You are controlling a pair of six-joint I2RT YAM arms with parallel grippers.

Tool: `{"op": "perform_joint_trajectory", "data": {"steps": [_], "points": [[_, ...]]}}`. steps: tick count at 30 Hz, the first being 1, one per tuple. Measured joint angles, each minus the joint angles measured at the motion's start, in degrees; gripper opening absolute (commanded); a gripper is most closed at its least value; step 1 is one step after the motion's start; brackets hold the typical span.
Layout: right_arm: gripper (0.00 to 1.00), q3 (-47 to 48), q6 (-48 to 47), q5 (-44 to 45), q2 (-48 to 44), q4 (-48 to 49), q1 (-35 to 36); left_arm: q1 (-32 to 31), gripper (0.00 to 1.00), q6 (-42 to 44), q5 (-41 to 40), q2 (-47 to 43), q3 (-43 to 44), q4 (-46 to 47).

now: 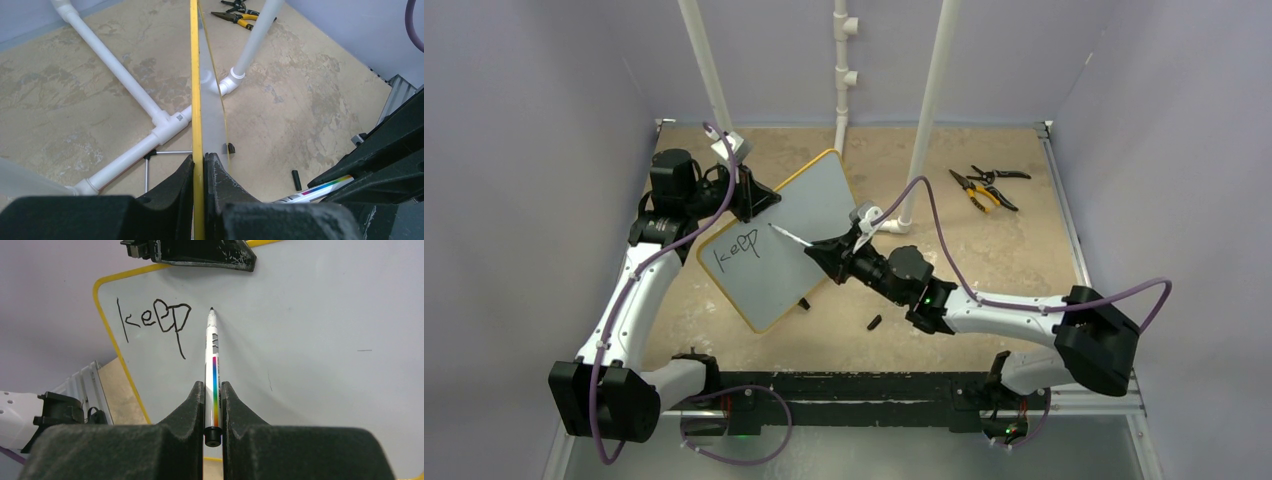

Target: Write a sentence on the whiteboard

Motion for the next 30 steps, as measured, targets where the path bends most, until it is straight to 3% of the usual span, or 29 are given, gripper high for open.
{"op": "perform_joint_trajectory", "data": {"steps": [30], "points": [[0.00, 0.2, 1.5, 1.4, 0.7, 0.0, -0.6, 0.5, 0.00, 0.0, 0.6, 0.0, -0.1, 0.2]]}}
